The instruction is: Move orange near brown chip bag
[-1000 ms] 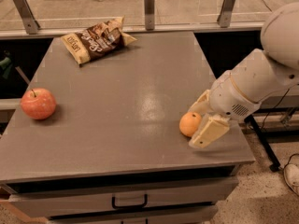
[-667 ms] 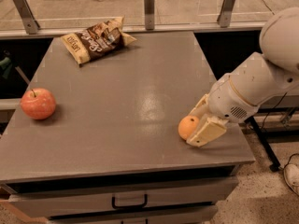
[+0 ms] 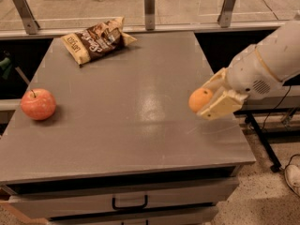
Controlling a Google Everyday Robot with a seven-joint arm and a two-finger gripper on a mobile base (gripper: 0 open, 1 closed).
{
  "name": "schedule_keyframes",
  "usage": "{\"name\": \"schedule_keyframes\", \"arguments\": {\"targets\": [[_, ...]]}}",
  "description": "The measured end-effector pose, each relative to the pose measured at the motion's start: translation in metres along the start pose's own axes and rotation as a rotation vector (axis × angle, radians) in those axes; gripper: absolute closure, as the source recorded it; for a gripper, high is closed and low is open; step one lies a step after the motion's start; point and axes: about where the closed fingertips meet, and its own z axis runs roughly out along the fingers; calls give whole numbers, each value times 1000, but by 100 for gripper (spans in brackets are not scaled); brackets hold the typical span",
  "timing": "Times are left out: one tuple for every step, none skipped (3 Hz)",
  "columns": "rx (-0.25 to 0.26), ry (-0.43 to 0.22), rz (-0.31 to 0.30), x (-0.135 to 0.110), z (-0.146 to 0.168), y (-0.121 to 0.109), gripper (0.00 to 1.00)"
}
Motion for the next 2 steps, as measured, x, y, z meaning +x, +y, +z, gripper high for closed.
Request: {"name": "schedule_keyframes", "arguments": {"targets": [[42,-21,-18,-13,-18,-11,100],[42,-22,-18,-14,-17,-11,100]]}}
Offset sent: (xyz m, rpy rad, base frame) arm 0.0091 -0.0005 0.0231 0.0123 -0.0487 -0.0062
